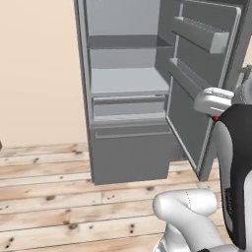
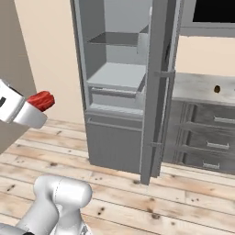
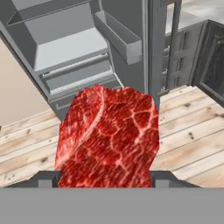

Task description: Open the fridge, remove the peach, sweet potato, and steak, and place them on any counter.

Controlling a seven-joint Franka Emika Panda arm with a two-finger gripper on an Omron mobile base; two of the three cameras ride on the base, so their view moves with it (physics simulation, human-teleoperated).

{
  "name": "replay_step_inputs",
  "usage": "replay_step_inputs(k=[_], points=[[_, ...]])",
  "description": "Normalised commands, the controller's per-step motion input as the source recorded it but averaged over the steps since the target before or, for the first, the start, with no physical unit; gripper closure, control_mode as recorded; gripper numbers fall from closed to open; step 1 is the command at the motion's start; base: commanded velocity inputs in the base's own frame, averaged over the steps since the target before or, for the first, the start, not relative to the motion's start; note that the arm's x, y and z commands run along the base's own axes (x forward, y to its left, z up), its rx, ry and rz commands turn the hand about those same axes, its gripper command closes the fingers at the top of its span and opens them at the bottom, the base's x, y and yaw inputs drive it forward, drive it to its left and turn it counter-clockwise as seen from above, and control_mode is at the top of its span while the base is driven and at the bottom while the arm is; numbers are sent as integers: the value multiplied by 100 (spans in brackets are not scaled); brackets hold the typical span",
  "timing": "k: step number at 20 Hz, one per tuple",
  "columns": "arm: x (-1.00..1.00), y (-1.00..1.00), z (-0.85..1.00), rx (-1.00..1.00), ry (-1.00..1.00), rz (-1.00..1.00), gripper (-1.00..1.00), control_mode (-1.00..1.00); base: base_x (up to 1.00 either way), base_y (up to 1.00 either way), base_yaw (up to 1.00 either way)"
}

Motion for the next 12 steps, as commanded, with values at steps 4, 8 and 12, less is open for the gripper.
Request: replay_step_inputs(k=[4,8,12], points=[[0,0,0,0,0,0,100,100,-77,-54,2],[0,0,0,0,0,0,100,100,-12,-89,4],[0,0,0,0,0,0,100,100,1,-100,3]])
